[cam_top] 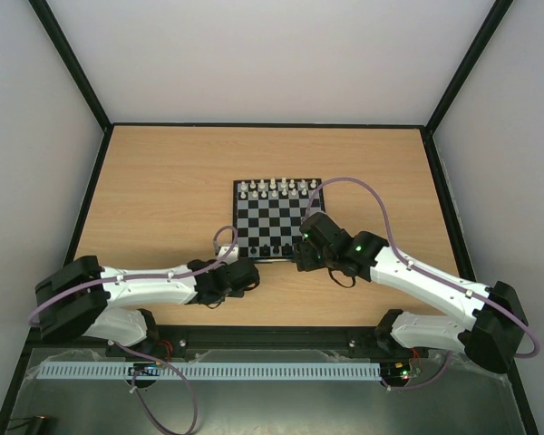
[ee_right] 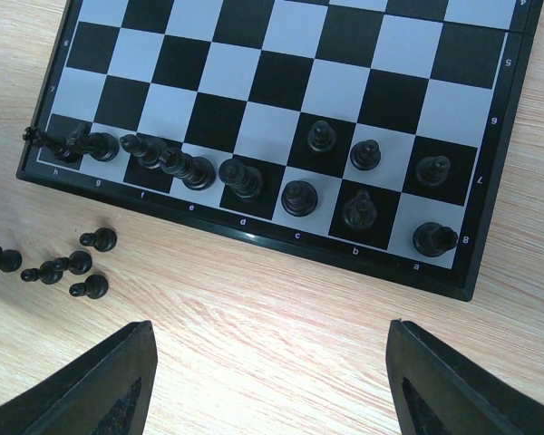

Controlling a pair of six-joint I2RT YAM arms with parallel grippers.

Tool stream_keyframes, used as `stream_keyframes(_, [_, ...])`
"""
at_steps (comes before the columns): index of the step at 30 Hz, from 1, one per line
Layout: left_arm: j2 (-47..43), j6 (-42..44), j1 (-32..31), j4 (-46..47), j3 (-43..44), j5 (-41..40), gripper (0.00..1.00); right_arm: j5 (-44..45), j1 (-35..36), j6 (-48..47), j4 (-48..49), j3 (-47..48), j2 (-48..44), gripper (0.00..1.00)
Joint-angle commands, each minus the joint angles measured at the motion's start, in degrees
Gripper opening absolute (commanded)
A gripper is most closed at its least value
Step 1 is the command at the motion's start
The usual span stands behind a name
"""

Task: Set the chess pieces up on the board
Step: Pick up the chess piece at the center of the board, then place the chess piece on the chessboard.

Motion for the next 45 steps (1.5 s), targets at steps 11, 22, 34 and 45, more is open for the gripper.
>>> stream_keyframes(11, [0.80, -0.10, -1.17, -0.75, 0.88, 0.25, 0.09, 0.54, 0.22, 0.08, -0.60, -0.90, -0.69, 0.70])
stream_keyframes(22, [-1.14, -0.17, -1.17, -3.17, 1.65, -1.29, 0.02, 0.88, 0.17, 0.14, -0.84, -0.81, -0.60, 0.70])
stream_keyframes(34, [-7.28, 7.94, 4.71, -10.44, 11.33, -3.67, 0.03, 0.84, 0.24, 0.04, -0.86, -0.81, -0.87, 0.70])
stream_keyframes(45, [-0.31, 19.36, 15.74, -5.12, 18.21, -0.12, 0.02, 1.32, 0.19, 0.14, -0.95, -0.80, -0.65, 0.70])
